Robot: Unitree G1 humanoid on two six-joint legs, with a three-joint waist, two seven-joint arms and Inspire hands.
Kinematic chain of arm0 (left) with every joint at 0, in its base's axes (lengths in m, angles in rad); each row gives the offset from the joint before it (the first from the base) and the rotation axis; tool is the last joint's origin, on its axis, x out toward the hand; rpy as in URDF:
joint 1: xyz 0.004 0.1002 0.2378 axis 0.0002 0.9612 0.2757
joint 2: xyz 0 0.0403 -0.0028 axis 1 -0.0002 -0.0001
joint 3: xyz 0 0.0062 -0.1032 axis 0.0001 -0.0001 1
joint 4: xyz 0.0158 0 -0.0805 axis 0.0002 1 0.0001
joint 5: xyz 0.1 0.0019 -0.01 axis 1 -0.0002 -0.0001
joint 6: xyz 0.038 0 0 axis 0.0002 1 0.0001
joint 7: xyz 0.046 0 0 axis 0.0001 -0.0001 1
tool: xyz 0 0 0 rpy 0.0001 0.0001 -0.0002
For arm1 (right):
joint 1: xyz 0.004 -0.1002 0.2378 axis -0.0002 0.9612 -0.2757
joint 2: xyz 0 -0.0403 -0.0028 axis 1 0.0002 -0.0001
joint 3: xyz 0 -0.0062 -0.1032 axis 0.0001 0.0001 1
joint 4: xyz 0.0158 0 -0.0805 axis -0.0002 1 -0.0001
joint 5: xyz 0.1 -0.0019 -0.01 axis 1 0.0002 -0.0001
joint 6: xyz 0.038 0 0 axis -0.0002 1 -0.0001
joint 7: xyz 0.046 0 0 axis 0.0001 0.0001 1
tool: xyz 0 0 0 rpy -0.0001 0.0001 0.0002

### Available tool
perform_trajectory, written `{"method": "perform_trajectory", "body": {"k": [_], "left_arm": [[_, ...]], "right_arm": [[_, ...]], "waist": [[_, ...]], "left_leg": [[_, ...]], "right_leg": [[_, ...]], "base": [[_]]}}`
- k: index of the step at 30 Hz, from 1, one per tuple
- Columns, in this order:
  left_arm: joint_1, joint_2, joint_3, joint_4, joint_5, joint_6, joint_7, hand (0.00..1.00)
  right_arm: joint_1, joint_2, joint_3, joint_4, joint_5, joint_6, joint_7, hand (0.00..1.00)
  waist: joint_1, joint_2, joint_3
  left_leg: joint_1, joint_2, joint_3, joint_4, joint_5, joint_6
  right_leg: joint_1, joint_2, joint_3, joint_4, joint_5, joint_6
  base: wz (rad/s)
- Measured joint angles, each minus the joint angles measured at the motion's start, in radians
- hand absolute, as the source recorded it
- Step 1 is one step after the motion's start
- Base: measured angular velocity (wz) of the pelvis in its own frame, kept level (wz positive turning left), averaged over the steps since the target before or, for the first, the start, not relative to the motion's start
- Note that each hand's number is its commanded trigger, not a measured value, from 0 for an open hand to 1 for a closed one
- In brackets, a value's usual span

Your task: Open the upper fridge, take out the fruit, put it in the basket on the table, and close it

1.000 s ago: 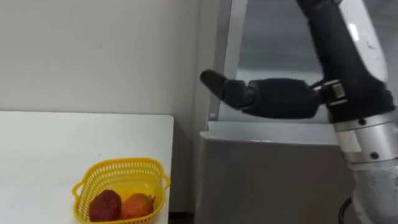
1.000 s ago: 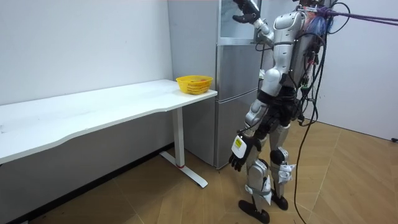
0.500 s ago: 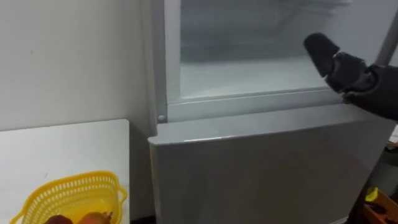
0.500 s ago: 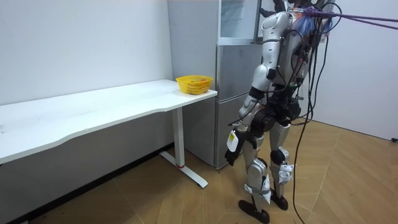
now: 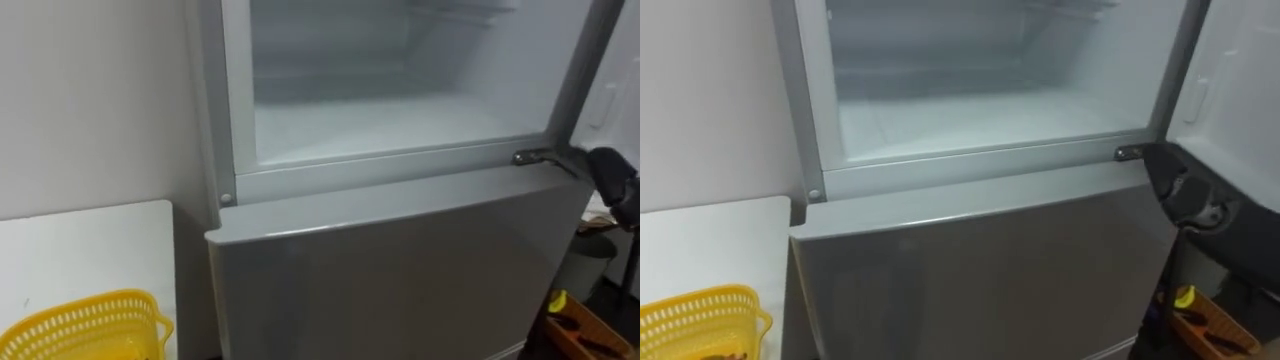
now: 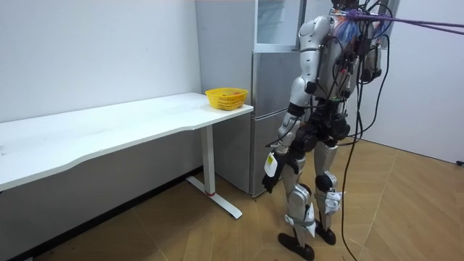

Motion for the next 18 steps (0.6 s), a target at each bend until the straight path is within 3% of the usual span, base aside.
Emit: {"method": "perform_trajectory", "body": {"k": [8, 14, 18], "left_arm": [[0.005, 0.002, 0.001, -0.012, 0.002, 0.016, 0.0, 0.0], [0.008, 0.002, 0.014, -0.015, 0.001, 0.016, -0.026, 0.0], [0.01, 0.003, 0.013, -0.014, 0.001, 0.017, -0.04, 0.0]], "right_arm": [[0.073, 0.003, -0.005, 0.033, 0.005, -0.024, -0.017, 0.0], [0.077, 0.05, -0.017, 0.046, -0.066, -0.017, 0.02, 0.0], [0.088, 0.064, -0.012, 0.079, -0.11, -0.006, 0.049, 0.0]], "waist": [[-0.011, 0.004, -0.0036], [-0.015, 0.007, -0.011], [-0.013, 0.016, -0.0104]], "left_leg": [[-0.004, 0.0, 0.002, -0.009, 0.0, -0.001], [-0.005, 0.0, -0.006, -0.009, -0.001, -0.001], [-0.003, 0.0, -0.009, -0.01, -0.001, -0.002]], "right_leg": [[0.0, 0.001, -0.001, -0.014, 0.002, 0.001], [0.0, 0.001, -0.01, -0.013, 0.002, 0.001], [0.002, 0.001, -0.012, -0.009, 0.002, 0.001]], "base": [[0.0], [0.0], [0.0]]}}
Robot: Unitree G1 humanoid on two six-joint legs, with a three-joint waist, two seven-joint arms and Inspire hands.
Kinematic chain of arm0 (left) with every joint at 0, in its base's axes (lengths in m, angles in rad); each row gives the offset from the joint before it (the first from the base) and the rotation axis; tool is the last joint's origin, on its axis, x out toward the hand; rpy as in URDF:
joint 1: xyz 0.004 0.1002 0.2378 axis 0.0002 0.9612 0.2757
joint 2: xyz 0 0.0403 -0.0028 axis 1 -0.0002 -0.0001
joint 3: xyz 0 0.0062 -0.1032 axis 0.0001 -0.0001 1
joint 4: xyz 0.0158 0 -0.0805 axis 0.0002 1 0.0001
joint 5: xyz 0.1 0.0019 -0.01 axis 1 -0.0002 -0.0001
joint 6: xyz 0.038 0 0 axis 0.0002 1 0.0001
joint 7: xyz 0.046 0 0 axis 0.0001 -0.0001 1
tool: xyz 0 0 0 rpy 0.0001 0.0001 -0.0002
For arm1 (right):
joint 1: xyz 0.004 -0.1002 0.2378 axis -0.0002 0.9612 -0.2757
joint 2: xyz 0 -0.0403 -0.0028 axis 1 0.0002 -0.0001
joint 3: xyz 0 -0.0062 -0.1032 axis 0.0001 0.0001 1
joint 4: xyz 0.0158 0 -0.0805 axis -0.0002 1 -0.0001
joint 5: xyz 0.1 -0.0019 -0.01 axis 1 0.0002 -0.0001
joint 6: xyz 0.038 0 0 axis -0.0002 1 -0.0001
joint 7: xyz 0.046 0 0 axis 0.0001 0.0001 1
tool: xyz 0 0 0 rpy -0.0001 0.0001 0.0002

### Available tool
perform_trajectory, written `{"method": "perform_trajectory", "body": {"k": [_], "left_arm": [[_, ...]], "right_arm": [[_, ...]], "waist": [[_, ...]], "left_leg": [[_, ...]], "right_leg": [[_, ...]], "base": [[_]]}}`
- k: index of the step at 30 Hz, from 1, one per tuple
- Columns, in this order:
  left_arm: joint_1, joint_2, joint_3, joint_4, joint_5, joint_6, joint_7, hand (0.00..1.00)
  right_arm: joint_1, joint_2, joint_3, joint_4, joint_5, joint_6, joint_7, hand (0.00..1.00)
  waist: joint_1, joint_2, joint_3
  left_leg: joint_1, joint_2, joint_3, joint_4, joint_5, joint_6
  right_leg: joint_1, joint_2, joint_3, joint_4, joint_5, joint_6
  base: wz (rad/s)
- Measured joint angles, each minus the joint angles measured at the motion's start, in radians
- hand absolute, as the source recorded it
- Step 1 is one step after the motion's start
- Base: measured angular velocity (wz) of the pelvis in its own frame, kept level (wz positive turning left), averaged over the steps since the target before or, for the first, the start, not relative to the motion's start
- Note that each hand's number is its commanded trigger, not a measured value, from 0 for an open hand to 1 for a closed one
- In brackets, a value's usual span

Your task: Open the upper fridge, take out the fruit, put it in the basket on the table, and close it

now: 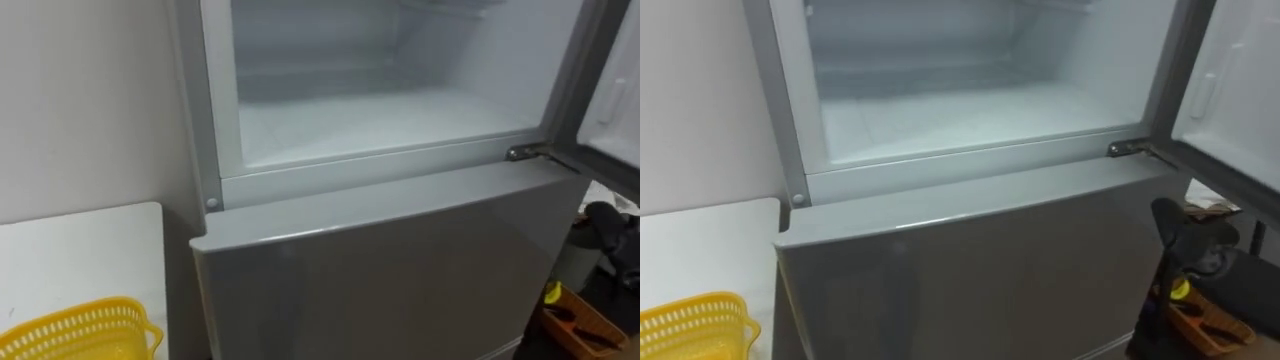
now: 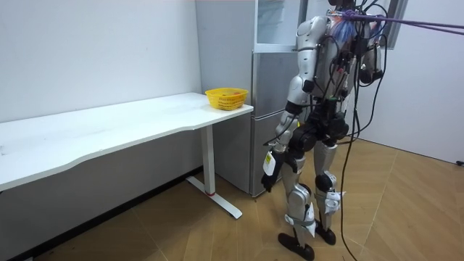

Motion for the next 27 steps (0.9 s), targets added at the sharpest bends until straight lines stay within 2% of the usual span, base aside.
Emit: {"method": "perform_trajectory", "body": {"k": [3, 8, 11, 14, 16, 18, 20, 21, 23, 27], "left_arm": [[0.001, 0.0, -0.007, -0.001, 0.0, 0.001, -0.009, 0.0], [0.0, 0.004, -0.045, -0.005, 0.0, 0.022, -0.047, 0.0], [-0.003, 0.014, -0.067, -0.026, 0.0, 0.029, -0.049, 0.0], [-0.019, 0.03, -0.108, -0.038, 0.002, 0.028, -0.053, 0.0], [-0.028, 0.037, -0.11, -0.042, 0.01, 0.031, -0.076, 0.0], [-0.033, 0.042, -0.109, -0.051, 0.013, 0.039, -0.094, 0.0], [-0.031, 0.049, -0.109, -0.062, 0.013, 0.043, -0.106, 0.0], [-0.033, 0.052, -0.109, -0.069, 0.014, 0.049, -0.111, 0.0], [-0.039, 0.052, -0.109, -0.079, 0.015, 0.052, -0.112, 0.0], [-0.057, 0.052, -0.108, -0.075, 0.021, 0.058, -0.104, 0.0]], "right_arm": [[0.006, 0.0, 0.019, 0.039, -0.031, 0.014, 0.035, 0.0], [0.006, 0.001, 0.082, 0.051, -0.026, 0.037, 0.132, 0.0], [0.03, 0.001, 0.16, 0.098, 0.016, 0.059, 0.227, 0.0], [0.087, 0.0, 0.259, 0.21, 0.084, 0.113, 0.352, 0.0], [0.094, 0.0, 0.31, 0.261, 0.107, 0.169, 0.461, 0.0], [0.095, 0.0, 0.314, 0.268, 0.11, 0.176, 0.528, 0.0], [0.094, 0.0, 0.318, 0.304, 0.119, 0.174, 0.573, 0.0], [0.091, 0.0, 0.32, 0.35, 0.129, 0.175, 0.601, 0.0], [0.09, 0.001, 0.322, 0.41, 0.132, 0.185, 0.633, 0.0], [0.08, 0.009, 0.352, 0.635, 0.141, 0.185, 0.664, 0.0]], "waist": [[0.002, -0.002, 0.002], [0.004, -0.005, 0.0067], [0.006, -0.004, 0.0029], [0.031, -0.004, 0.0042], [0.039, 0.003, 0.0077], [0.044, 0.015, 0.0086], [0.045, 0.014, 0.0078], [0.047, 0.009, 0.0061], [0.051, 0.002, 0.009], [0.054, -0.012, 0.0147]], "left_leg": [[-0.004, 0.0, -0.002, 0.0, 0.0, 0.0], [-0.009, 0.0, -0.002, 0.001, 0.0, 0.0], [-0.01, 0.001, -0.001, 0.006, 0.0, 0.0], [-0.016, 0.001, -0.003, 0.009, 0.0, 0.0], [-0.024, 0.0, -0.003, 0.01, -0.001, 0.002], [-0.036, -0.001, -0.003, 0.012, -0.001, 0.002], [-0.037, 0.0, -0.004, 0.013, -0.001, 0.002], [-0.036, -0.001, -0.008, 0.014, -0.001, 0.002], [-0.039, 0.0, -0.013, 0.017, -0.001, 0.002], [-0.037, -0.001, -0.017, 0.018, -0.001, 0.002]], "right_leg": [[0.0, 0.0, -0.003, 0.002, 0.0, 0.0], [-0.002, -0.003, -0.001, -0.005, 0.0, 0.0], [-0.003, -0.006, -0.002, -0.006, 0.0, 0.0], [-0.005, -0.008, -0.002, -0.004, 0.001, -0.001], [-0.008, -0.01, -0.003, -0.003, 0.001, 0.0], [-0.022, -0.011, -0.003, -0.001, 0.002, 0.001], [-0.021, -0.011, -0.009, -0.002, 0.001, 0.001], [-0.017, -0.012, -0.015, -0.003, 0.001, 0.001], [-0.015, -0.012, -0.019, -0.004, 0.001, 0.001], [-0.002, -0.014, -0.026, -0.007, 0.001, 0.001]], "base": [[0.0], [0.0], [0.0], [0.02], [0.0], [0.0], [0.05], [0.12], [0.09], [0.05]]}}
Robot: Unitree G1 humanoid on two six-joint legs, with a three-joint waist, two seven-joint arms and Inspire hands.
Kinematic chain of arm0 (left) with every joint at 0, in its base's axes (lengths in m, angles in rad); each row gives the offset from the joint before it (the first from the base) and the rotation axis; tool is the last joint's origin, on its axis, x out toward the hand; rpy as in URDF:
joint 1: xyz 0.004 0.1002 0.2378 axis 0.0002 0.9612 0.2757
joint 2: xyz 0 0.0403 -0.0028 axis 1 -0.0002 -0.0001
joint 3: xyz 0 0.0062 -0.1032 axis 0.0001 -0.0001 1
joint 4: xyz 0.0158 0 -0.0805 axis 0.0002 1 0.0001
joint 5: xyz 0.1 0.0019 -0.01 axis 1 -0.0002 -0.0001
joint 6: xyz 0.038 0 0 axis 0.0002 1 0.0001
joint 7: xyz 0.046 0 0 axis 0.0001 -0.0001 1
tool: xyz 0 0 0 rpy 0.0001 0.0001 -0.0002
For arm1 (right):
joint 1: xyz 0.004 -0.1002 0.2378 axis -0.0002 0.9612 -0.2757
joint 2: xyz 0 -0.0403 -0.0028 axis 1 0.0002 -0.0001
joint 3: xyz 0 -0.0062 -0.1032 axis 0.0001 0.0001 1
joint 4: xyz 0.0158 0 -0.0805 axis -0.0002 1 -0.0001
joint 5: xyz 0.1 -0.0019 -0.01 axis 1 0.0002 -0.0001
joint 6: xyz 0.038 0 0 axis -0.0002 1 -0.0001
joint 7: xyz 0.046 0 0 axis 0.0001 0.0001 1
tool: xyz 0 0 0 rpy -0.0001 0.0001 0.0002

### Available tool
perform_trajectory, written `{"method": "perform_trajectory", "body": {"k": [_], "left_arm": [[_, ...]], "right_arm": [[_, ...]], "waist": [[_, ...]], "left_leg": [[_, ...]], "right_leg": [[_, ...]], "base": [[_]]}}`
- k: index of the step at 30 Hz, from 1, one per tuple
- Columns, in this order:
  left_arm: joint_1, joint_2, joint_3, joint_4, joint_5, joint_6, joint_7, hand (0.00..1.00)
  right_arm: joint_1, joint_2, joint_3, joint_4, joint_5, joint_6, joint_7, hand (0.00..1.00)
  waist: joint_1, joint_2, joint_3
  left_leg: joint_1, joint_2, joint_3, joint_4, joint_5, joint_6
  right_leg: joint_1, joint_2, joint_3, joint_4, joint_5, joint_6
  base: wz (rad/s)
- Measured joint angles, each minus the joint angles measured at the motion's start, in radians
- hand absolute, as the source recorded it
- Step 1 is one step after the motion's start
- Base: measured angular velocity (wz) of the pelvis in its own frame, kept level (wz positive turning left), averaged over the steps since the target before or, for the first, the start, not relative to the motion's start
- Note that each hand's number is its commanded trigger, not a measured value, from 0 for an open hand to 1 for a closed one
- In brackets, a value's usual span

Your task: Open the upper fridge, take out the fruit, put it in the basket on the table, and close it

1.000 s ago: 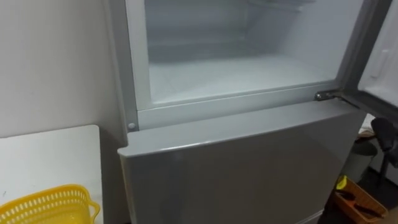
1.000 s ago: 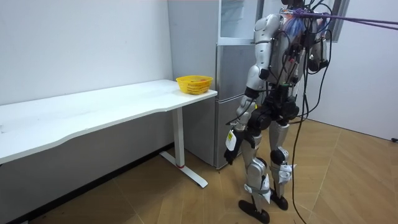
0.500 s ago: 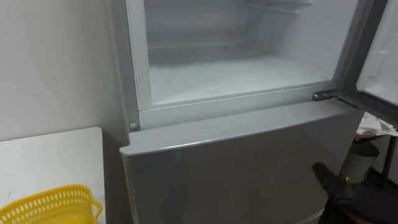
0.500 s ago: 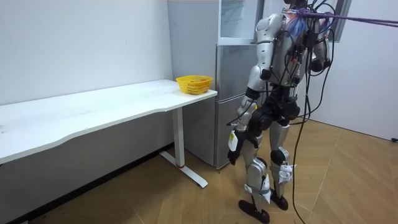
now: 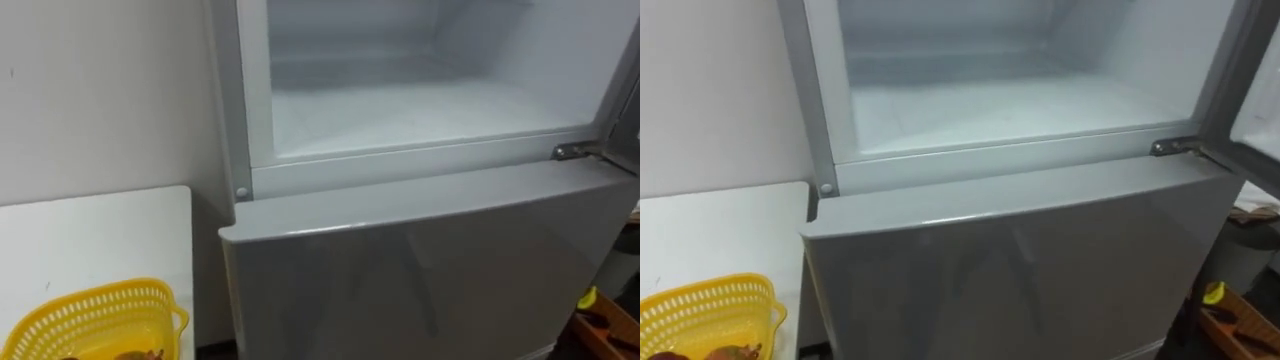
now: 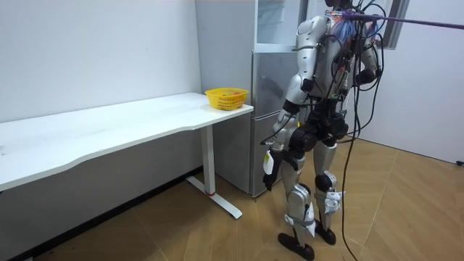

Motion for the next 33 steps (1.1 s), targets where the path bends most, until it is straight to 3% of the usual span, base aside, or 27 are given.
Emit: {"method": "perform_trajectory", "body": {"k": [4, 10, 14, 22, 33], "left_arm": [[0.005, -0.003, 0.004, -0.006, 0.035, 0.019, 0.003, 0.0], [0.034, -0.014, 0.023, -0.036, 0.057, 0.05, 0.002, 0.0], [0.045, -0.028, 0.032, -0.041, 0.057, 0.071, 0.003, 0.0], [0.055, -0.066, 0.078, -0.032, 0.057, 0.114, 0.002, 0.0], [0.044, -0.096, 0.109, -0.005, 0.056, 0.117, -0.001, 0.0]], "right_arm": [[0.01, 0.005, -0.002, 0.196, -0.005, 0.023, 0.026, 0.0], [-0.002, 0.037, -0.006, 0.458, -0.012, 0.021, 0.001, 0.0], [-0.049, 0.076, -0.013, 0.637, 0.017, 0.022, -0.03, 0.0], [-0.096, 0.121, -0.056, 0.863, 0.087, 0.024, -0.066, 0.0], [-0.168, 0.128, -0.056, 0.985, 0.105, 0.043, -0.093, 0.0]], "waist": [[0.001, 0.005, -0.0008], [0.002, 0.021, -0.0101], [0.002, 0.031, -0.0056], [0.001, 0.042, -0.0036], [0.022, 0.047, -0.0014]], "left_leg": [[-0.015, -0.002, -0.019, 0.018, -0.008, 0.005], [-0.013, -0.008, -0.048, 0.032, -0.01, 0.008], [-0.007, -0.008, -0.059, 0.035, -0.01, 0.007], [0.008, -0.014, -0.084, 0.034, -0.011, 0.006], [0.014, -0.018, -0.095, 0.037, -0.011, 0.006]], "right_leg": [[0.001, -0.004, -0.016, -0.001, -0.001, 0.002], [0.021, -0.007, -0.04, -0.016, -0.002, 0.006], [0.034, -0.006, -0.048, -0.02, -0.003, 0.005], [0.062, -0.008, -0.07, -0.032, -0.012, 0.005], [0.07, -0.009, -0.073, -0.034, -0.013, 0.006]], "base": [[0.12], [0.14], [0.09], [0.09], [0.02]]}}
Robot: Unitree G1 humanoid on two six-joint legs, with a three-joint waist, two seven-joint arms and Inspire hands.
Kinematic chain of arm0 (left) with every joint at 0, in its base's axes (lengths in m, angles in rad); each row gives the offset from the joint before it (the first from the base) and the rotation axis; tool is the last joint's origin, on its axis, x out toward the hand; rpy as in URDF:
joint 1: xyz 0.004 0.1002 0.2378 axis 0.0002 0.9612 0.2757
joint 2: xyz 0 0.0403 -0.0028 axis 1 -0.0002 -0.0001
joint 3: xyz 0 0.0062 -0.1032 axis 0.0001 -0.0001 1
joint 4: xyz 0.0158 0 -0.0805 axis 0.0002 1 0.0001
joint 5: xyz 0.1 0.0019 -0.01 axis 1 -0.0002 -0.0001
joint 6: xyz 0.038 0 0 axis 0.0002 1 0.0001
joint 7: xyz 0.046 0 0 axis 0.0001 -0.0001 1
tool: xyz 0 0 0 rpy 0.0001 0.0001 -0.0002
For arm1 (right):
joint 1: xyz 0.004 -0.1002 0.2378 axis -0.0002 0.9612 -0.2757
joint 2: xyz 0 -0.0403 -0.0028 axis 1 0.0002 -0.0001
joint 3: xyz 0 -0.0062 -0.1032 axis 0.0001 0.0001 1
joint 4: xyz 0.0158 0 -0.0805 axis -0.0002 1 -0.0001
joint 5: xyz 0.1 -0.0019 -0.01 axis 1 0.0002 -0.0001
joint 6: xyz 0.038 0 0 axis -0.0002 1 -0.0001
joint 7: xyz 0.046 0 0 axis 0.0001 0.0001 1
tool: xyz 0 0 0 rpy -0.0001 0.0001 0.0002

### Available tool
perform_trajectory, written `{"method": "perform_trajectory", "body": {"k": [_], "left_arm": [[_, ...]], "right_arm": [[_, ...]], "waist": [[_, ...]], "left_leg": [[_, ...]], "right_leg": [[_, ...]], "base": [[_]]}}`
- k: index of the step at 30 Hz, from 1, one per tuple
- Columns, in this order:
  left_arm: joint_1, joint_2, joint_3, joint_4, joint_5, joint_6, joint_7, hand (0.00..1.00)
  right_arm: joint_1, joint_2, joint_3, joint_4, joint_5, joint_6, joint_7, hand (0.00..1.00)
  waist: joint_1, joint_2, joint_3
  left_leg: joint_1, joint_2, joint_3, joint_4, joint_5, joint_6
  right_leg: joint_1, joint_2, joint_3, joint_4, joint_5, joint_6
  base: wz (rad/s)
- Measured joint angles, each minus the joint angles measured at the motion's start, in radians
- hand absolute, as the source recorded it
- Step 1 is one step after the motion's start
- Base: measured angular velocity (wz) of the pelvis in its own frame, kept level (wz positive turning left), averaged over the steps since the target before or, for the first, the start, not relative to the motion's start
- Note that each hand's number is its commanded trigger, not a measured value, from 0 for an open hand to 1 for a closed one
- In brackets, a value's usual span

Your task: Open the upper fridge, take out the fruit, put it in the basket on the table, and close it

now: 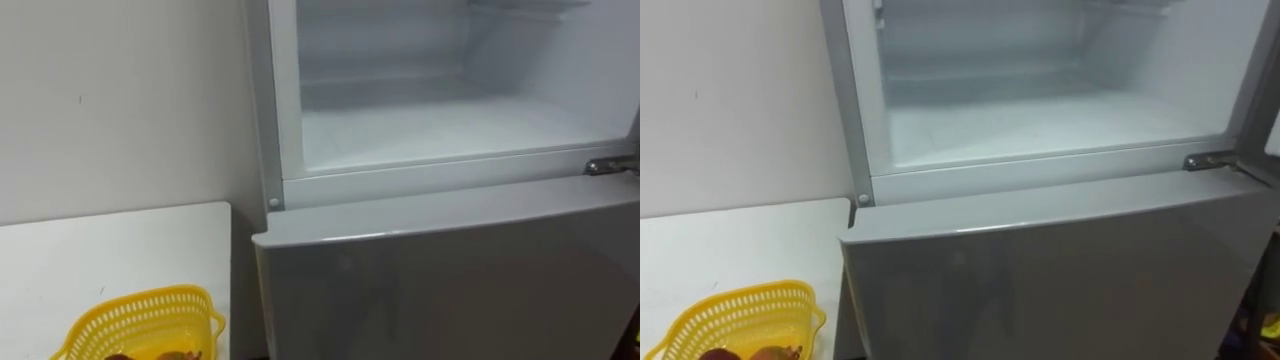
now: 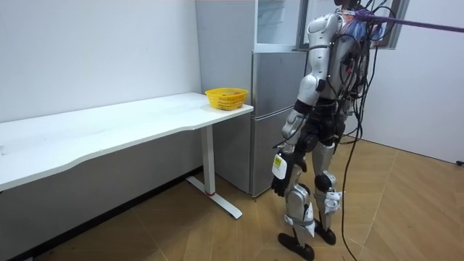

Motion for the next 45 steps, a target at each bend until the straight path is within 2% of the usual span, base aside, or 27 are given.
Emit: {"method": "perform_trajectory", "body": {"k": [6, 11, 12, 14, 17, 19, 20, 22, 24, 25, 29, 31, 35, 41, 44, 45], "left_arm": [[-0.004, -0.002, 0.0, 0.012, -0.006, 0.012, 0.002, 0.0], [-0.006, -0.003, 0.034, 0.01, -0.025, 0.015, 0.006, 0.0], [-0.003, -0.002, 0.039, 0.009, -0.027, 0.015, 0.015, 0.0], [0.006, -0.004, 0.073, 0.006, -0.038, 0.014, 0.019, 0.0], [0.021, -0.003, 0.181, -0.006, -0.042, 0.01, 0.02, 0.0], [0.048, -0.003, 0.247, -0.037, -0.054, -0.006, 0.035, 0.0], [0.049, -0.003, 0.263, -0.037, -0.061, -0.01, 0.042, 0.0], [0.05, -0.002, 0.324, -0.037, -0.098, -0.011, 0.064, 0.0], [0.046, -0.002, 0.357, -0.042, -0.101, -0.017, 0.083, 0.0], [0.046, -0.003, 0.376, -0.05, -0.099, -0.024, 0.09, 0.0], [0.048, 0.0, 0.397, -0.075, -0.099, -0.024, 0.112, 0.0], [0.045, 0.003, 0.403, -0.08, -0.099, -0.024, 0.112, 0.0], [0.051, 0.003, 0.411, -0.107, -0.099, -0.022, 0.114, 0.0], [0.061, 0.006, 0.423, -0.139, -0.098, -0.018, 0.128, 0.0], [0.061, 0.009, 0.423, -0.14, -0.099, -0.018, 0.128, 0.0], [0.061, 0.01, 0.423, -0.139, -0.099, -0.018, 0.128, 0.0]], "right_arm": [[-0.027, 0.0, 0.012, 0.044, 0.024, 0.012, -0.028, 0.0], [-0.03, 0.001, -0.028, 0.062, 0.204, 0.032, -0.058, 0.0], [-0.03, 0.001, -0.054, 0.067, 0.283, 0.042, -0.06, 0.0], [-0.029, 0.0, -0.115, 0.07, 0.429, 0.054, -0.067, 0.0], [-0.032, -0.004, -0.285, 0.069, 0.67, 0.063, -0.086, 0.0], [-0.033, -0.019, -0.423, 0.068, 0.924, 0.066, -0.108, 0.0], [-0.034, -0.023, -0.467, 0.065, 0.986, 0.067, -0.115, 0.0], [-0.046, -0.044, -0.601, 0.062, 1.216, 0.065, -0.147, 0.0], [-0.051, -0.062, -0.662, 0.049, 1.324, 0.063, -0.171, 0.0], [-0.055, -0.069, -0.709, 0.017, 1.357, 0.062, -0.194, 0.0], [-0.098, -0.122, -0.738, -0.029, 1.436, 0.042, -0.274, 0.0], [-0.119, -0.144, -0.78, -0.112, 1.469, 0.035, -0.348, 0.0], [-0.157, -0.189, -0.818, -0.245, 1.469, 0.018, -0.409, 0.0], [-0.247, -0.279, -0.856, -0.299, 1.473, 0.017, -0.494, 0.0], [-0.27, -0.311, -0.862, -0.316, 1.488, 0.016, -0.524, 0.0], [-0.282, -0.333, -0.862, -0.321, 1.482, 0.015, -0.54, 0.0]], "waist": [[0.007, 0.002, 0.0034], [0.0, -0.007, 0.0024], [-0.001, -0.011, 0.0021], [-0.002, -0.016, 0.0008], [-0.032, -0.03, -0.0016], [-0.06, -0.034, -0.0002], [-0.065, -0.037, -0.0011], [-0.084, -0.036, 0.0012], [-0.089, -0.037, 0.0009], [-0.095, -0.043, -0.0018], [-0.109, -0.043, -0.0024], [-0.112, -0.046, -0.004], [-0.116, -0.051, -0.0046], [-0.128, -0.081, -0.0088], [-0.132, -0.089, -0.0081], [-0.134, -0.091, -0.0082]], "left_leg": [[-0.001, -0.001, -0.002, -0.001, 0.0, 0.0], [-0.013, -0.006, -0.027, -0.004, 0.0, 0.0], [-0.014, -0.006, -0.028, -0.001, 0.0, 0.0], [-0.014, -0.006, -0.028, -0.001, 0.0, 0.0], [-0.019, -0.01, -0.04, 0.002, 0.0, 0.0], [-0.014, -0.016, -0.039, 0.001, 0.0, 0.0], [-0.014, -0.019, -0.04, 0.0, 0.0, 0.0], [-0.008, -0.022, -0.038, -0.004, 0.0, 0.0], [-0.006, -0.022, -0.035, -0.005, 0.0, 0.0], [-0.007, -0.021, -0.034, -0.006, 0.0, 0.0], [-0.012, -0.02, -0.028, -0.005, 0.001, 0.0], [-0.019, -0.02, -0.027, -0.004, 0.001, 0.001], [-0.021, -0.021, -0.024, -0.004, 0.001, 0.001], [-0.034, -0.021, -0.025, -0.006, 0.002, 0.001], [-0.04, -0.021, -0.023, -0.005, 0.004, 0.001], [-0.042, -0.021, -0.023, -0.004, 0.004, 0.001]], "right_leg": [[0.0, -0.001, 0.0, 0.002, -0.006, 0.0], [0.0, -0.004, -0.025, 0.003, -0.011, 0.002], [0.0, -0.004, -0.026, 0.002, -0.011, 0.002], [0.0, -0.004, -0.026, 0.002, -0.011, 0.002], [0.005, -0.006, -0.042, 0.0, -0.011, 0.002], [0.011, -0.008, -0.051, -0.002, -0.012, 0.004], [0.012, -0.007, -0.051, -0.002, -0.012, 0.004], [0.019, -0.003, -0.047, -0.003, -0.013, 0.005], [0.017, -0.004, -0.04, -0.001, -0.014, 0.005], [0.015, -0.007, -0.038, 0.0, -0.015, 0.005], [0.003, -0.007, -0.029, 0.003, -0.015, 0.005], [-0.006, -0.004, -0.026, 0.009, -0.015, 0.005], [-0.019, -0.003, -0.024, 0.021, -0.015, 0.005], [-0.03, -0.003, -0.026, 0.019, -0.015, 0.005], [-0.037, -0.003, -0.024, 0.02, -0.015, 0.005], [-0.039, -0.003, -0.025, 0.02, -0.014, 0.005]], "base": [[0.0], [0.14], [0.07], [0.0], [0.13], [0.1], [0.04], [0.0], [-0.05], [-0.05], [-0.06], [-0.02], [-0.03], [0.0], [0.0], [0.0]]}}
